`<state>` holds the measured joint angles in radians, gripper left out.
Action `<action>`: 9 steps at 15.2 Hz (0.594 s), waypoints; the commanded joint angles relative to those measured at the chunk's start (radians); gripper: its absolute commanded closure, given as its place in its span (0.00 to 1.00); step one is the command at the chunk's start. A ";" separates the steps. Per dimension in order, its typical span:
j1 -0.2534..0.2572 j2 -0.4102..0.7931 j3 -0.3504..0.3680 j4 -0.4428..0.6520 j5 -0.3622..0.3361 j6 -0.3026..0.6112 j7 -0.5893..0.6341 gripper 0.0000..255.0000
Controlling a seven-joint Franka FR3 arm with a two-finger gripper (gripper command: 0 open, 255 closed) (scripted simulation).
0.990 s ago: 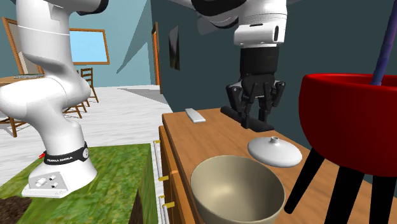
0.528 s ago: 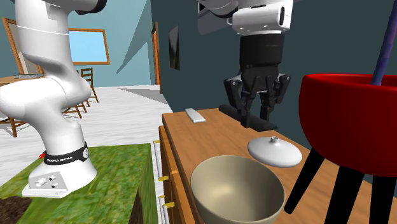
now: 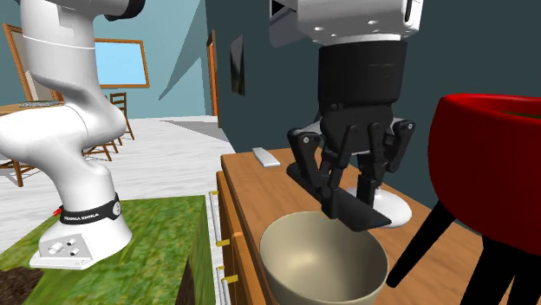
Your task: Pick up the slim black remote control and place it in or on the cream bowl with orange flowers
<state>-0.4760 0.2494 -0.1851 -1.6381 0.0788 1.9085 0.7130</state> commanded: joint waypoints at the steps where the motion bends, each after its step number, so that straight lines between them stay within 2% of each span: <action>1: -0.031 0.023 -0.016 0.030 0.009 -0.010 -0.048 1.00; 9: -0.037 0.045 -0.016 -0.036 0.017 0.076 -0.063 1.00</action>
<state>-0.5134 0.2911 -0.2019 -1.6622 0.0947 1.9693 0.6505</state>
